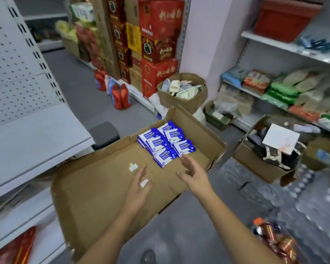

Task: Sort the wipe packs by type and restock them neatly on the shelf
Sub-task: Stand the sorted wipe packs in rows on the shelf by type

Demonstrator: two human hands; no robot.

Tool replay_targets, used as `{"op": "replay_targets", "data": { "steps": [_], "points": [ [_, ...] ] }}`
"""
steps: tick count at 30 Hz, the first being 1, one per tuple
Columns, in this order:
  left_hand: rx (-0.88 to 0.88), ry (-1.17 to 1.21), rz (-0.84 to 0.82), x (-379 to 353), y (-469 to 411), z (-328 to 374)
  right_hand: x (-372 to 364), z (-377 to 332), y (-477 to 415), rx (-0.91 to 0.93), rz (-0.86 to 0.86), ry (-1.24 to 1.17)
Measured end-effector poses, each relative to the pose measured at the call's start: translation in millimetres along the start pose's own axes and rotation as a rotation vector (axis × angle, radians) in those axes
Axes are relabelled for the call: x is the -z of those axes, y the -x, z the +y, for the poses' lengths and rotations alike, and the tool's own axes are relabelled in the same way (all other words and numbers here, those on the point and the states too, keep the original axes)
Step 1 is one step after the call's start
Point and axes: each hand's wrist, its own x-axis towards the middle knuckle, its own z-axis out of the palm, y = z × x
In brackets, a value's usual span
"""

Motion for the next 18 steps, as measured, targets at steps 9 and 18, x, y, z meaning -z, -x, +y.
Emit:
{"op": "replay_targets", "data": {
  "steps": [9,18],
  "points": [
    [0.081,0.082,0.098,-74,-144,-30,40,45,-129,-0.07,-0.014,0.083],
    [0.275,0.132,0.259,-116,-235,-81,76,104,-254,-0.267,-0.032,0.278]
  ]
}}
